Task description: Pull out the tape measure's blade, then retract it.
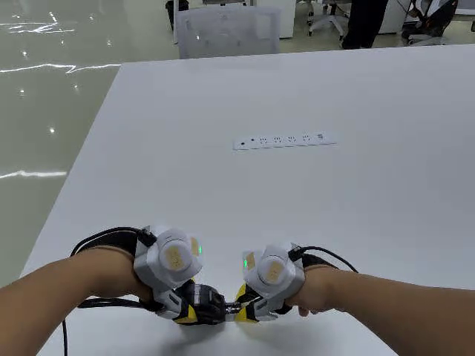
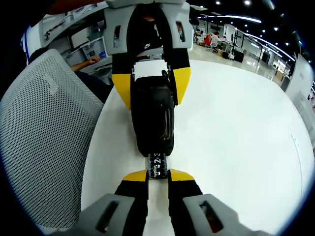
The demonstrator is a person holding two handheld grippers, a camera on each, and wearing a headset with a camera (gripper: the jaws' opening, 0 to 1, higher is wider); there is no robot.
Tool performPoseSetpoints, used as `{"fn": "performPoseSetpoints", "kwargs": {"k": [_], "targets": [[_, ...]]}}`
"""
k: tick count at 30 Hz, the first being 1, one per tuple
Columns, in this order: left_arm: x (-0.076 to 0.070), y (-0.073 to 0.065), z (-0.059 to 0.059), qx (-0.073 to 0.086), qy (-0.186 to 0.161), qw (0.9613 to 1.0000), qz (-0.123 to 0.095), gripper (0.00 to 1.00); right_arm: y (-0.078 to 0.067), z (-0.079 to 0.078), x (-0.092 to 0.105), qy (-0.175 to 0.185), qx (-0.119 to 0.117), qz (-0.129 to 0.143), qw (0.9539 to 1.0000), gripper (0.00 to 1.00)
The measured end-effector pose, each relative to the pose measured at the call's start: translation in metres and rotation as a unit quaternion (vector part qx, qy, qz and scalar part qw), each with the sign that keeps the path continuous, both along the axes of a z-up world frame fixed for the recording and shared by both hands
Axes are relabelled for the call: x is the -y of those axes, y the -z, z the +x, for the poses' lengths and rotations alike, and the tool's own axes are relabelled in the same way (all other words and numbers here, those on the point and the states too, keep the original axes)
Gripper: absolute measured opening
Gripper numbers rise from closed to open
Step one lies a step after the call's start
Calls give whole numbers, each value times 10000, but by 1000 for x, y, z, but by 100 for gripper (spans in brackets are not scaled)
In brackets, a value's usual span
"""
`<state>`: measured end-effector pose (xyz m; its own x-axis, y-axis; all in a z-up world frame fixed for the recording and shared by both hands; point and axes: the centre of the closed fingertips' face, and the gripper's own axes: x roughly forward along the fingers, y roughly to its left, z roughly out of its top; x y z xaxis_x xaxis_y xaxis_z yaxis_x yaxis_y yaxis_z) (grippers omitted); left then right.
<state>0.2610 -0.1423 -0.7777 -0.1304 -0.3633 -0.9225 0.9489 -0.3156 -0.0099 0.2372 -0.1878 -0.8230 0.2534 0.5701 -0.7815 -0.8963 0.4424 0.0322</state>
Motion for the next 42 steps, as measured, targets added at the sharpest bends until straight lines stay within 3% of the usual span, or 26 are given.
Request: {"fn": "performPoseSetpoints", "kwargs": {"k": [7,14,25,42], "targets": [[0,0,0,22,-9,10000,2,29,1,1,-4,-170,73,-126,9997,15],[0,0,1,21,-6,10000,0,29,-1,7,-17,-140,152,-47,9998,15],[-1,-1,2,15,5,10000,-15,29,-3,4,-7,-36,37,115,9999,14],[0,-1,2,-2,-87,10000,-10,29,-2,-3,12,56,-36,104,9999,14]]}}
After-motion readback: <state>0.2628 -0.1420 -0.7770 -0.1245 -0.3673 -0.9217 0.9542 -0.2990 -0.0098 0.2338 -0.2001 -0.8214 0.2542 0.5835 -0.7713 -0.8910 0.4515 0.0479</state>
